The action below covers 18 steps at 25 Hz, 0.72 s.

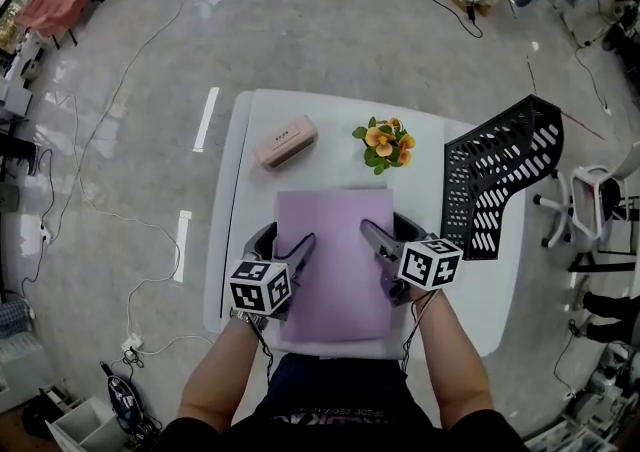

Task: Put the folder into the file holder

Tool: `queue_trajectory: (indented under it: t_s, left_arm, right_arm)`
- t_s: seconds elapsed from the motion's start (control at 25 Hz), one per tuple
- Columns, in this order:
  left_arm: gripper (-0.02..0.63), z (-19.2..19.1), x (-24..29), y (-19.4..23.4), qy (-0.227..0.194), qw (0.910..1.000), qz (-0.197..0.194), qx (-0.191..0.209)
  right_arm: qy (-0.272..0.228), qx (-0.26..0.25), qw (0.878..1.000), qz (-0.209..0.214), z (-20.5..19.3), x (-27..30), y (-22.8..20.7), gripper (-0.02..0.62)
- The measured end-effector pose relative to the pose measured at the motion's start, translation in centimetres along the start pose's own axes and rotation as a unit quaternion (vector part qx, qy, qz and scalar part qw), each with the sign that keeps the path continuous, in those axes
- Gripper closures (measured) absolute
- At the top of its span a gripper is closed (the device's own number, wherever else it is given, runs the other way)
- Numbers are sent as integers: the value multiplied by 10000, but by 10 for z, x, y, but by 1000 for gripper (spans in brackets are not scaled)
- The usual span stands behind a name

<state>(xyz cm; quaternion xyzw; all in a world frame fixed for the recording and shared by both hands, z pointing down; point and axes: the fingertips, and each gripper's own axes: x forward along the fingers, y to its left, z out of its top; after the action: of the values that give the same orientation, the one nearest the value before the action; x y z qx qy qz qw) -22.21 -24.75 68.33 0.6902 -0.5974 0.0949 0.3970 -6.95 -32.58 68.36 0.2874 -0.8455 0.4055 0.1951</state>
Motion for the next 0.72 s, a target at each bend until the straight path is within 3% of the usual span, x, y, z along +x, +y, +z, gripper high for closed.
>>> queue_trajectory:
  t_s: [0.32,0.72]
  left_arm:
    - [259,8,-8,-3,-103,9999,0,-14]
    - [259,52,-44,-20,-721,9966,-39,394]
  right_arm:
    - [-202,-279,9994,-61,10,-9,13,273]
    - [-814,-872,9929,10,44,-42,54,273]
